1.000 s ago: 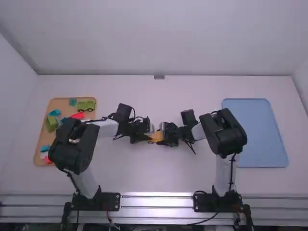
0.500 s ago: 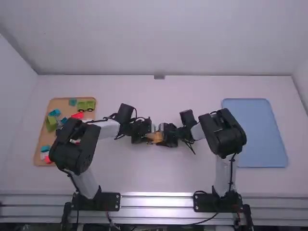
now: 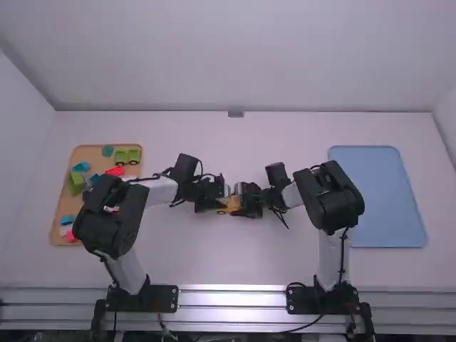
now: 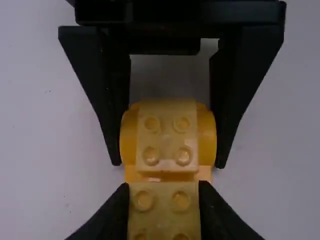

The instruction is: Assemble lego blocks to make yellow taxi

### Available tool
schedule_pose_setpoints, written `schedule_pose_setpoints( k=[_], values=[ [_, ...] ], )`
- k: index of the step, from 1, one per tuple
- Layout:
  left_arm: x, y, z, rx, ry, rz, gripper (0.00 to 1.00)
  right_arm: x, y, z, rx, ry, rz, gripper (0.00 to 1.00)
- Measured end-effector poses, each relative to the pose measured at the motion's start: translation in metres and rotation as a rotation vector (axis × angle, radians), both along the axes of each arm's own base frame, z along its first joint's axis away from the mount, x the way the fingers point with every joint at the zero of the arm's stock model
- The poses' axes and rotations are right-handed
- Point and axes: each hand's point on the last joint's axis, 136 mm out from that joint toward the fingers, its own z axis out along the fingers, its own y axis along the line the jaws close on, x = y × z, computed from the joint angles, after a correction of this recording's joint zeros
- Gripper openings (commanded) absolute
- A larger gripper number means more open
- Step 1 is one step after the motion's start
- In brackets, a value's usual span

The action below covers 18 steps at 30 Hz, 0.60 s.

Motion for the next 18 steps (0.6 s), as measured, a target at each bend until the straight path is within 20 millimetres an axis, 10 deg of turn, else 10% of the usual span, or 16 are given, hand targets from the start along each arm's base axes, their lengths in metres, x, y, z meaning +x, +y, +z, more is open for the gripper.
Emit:
schedule_pose_setpoints(
  k=[9, 18],
  values=[
    [0.0008, 0.0003, 0.0009, 0.006, 0.006, 0.002, 0.28, 0.0005, 0.0001, 0.0001, 0.0, -0.004, 0.0, 0.49],
    [0.0083, -0.0053, 0.0084, -0.032, -0.041, -0.009, 0.56, 0.0001, 0.0002, 0.0002, 0.001, -0.002, 0.001, 0.51]
  ],
)
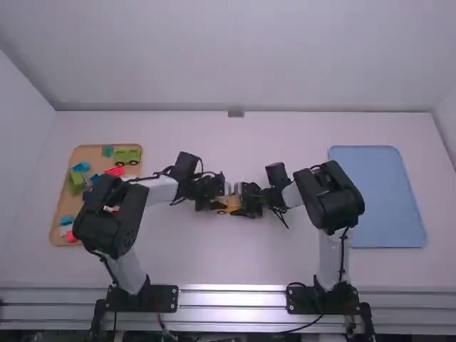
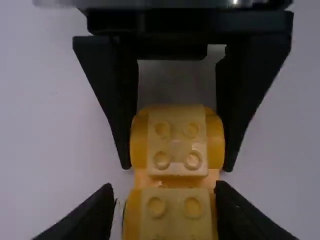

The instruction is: Assemble lego blocks to make yellow taxi

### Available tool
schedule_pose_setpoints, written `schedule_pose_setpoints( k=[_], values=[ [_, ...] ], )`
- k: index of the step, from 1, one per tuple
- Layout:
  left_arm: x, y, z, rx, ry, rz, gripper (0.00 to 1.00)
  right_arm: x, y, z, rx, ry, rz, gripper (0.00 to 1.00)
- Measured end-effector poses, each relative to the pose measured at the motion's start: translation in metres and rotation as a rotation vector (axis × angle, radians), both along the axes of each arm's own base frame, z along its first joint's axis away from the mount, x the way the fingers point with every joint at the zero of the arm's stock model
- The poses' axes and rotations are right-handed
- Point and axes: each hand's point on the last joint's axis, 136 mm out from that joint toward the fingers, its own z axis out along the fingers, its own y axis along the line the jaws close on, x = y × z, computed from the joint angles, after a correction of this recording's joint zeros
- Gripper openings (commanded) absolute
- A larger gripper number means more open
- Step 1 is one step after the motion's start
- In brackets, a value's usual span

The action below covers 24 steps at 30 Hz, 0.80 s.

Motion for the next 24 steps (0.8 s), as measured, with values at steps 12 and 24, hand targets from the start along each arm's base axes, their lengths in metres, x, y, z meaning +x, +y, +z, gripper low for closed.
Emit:
schedule_pose_setpoints(
  k=[12, 24],
  values=[
    [-0.018, 0.0, 0.001, -0.006, 0.104, -0.014, 0.47, -0.001, 0.0, 0.0, 0.001, 0.005, 0.001, 0.52],
    [-0.001, 0.014, 0.028, 0.101, 0.03, 0.042, 0.29, -0.002, 0.001, 0.0, 0.001, 0.006, 0.005, 0.53]
  ],
)
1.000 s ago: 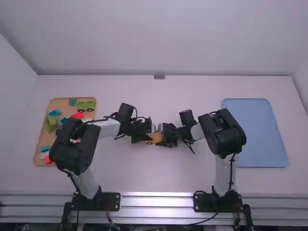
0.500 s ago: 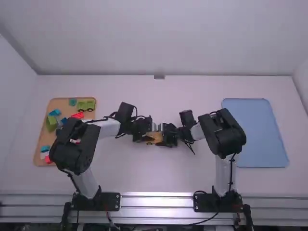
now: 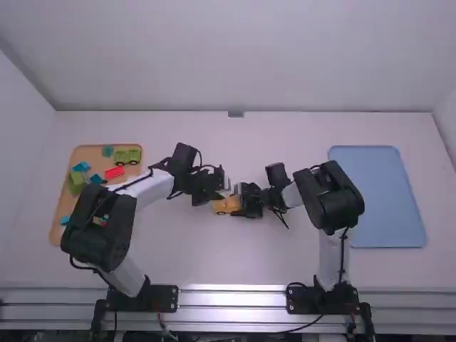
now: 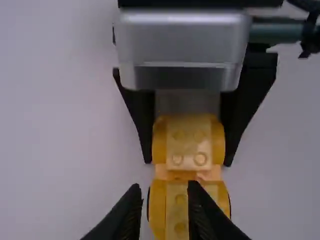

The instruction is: Assemble lego blocks to make yellow taxi

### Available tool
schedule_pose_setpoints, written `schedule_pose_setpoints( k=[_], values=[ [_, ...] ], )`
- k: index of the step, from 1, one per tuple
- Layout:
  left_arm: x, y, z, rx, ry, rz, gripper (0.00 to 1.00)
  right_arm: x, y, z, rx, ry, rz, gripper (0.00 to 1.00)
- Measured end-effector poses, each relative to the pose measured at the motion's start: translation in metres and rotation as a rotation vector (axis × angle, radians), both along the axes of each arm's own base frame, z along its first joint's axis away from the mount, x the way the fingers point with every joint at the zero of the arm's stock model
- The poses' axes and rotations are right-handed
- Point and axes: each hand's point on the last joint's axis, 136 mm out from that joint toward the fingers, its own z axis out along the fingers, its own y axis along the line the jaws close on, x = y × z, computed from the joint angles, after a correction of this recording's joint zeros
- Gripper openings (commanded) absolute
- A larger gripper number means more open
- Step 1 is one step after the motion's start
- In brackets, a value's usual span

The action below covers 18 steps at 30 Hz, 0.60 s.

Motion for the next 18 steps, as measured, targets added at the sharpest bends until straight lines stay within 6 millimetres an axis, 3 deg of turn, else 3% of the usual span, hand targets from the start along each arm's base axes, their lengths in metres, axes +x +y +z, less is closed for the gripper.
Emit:
schedule_pose_setpoints(
  k=[5, 8, 12, 18],
  values=[
    [-0.011, 0.018, -0.018, 0.089, 0.063, 0.038, 0.03, 0.0, 0.0, 0.0, 0.0, 0.0, 0.002, 0.53],
    [-0.014, 0.03, -0.023, 0.114, 0.095, 0.069, 0.02, 0.0, 0.0, 0.0, 0.0, -0.001, 0.001, 0.53],
    [-0.009, 0.041, -0.021, 0.09, 0.105, 0.105, 0.12, 0.0, 0.0, 0.0, 0.001, -0.001, 0.002, 0.53],
    [-0.008, 0.03, -0.019, 0.021, 0.045, 0.051, 0.14, 0.0, 0.0, 0.0, 0.001, -0.002, 0.001, 0.54]
  ],
)
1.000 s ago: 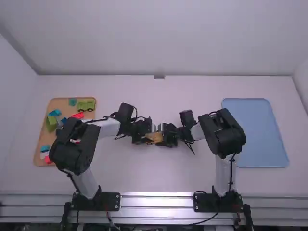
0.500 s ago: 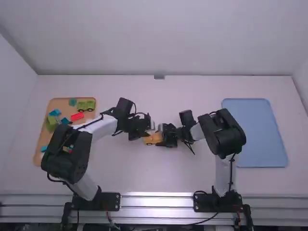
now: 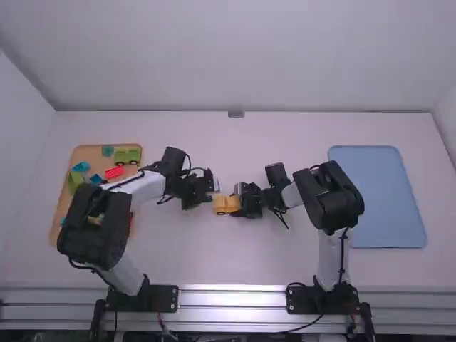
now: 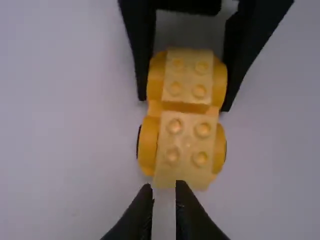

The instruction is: Assemble lego blocks to make yellow taxi

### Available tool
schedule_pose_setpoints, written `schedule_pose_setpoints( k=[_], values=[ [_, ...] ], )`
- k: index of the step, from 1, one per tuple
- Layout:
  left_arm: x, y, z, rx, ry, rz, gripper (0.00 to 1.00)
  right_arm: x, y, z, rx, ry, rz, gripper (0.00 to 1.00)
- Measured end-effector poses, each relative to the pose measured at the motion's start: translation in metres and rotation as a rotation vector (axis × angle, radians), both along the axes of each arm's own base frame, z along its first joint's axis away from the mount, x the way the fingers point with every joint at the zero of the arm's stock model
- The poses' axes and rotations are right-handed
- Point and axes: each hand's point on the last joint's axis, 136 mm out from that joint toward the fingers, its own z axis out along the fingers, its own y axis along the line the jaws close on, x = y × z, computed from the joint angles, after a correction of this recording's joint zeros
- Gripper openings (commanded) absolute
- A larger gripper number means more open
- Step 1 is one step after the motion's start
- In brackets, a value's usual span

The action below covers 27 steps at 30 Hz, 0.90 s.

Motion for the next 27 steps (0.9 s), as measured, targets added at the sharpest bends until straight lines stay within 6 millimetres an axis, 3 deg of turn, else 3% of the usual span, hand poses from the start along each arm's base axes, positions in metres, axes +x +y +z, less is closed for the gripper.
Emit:
schedule_pose_setpoints(
  k=[7, 17, 22, 27],
  values=[
    [0.0, -0.019, -0.002, -0.085, -0.085, -0.02, 0.18, 0.0, 0.0, 0.0, 0.0, 0.0, 0.0, 0.54],
    [0.0, -0.02, -0.003, -0.107, -0.072, 0.011, 0.18, -0.001, 0.001, 0.0, 0.0, 0.002, 0.002, 0.53],
    [-0.001, -0.023, -0.001, -0.125, -0.062, 0.009, 0.05, -0.002, 0.002, 0.0, 0.001, 0.0, 0.007, 0.53],
    [-0.003, -0.025, 0.0, -0.132, -0.056, 0.002, 0.02, -0.004, 0.005, 0.0, -0.001, -0.001, 0.017, 0.53]
  ],
)
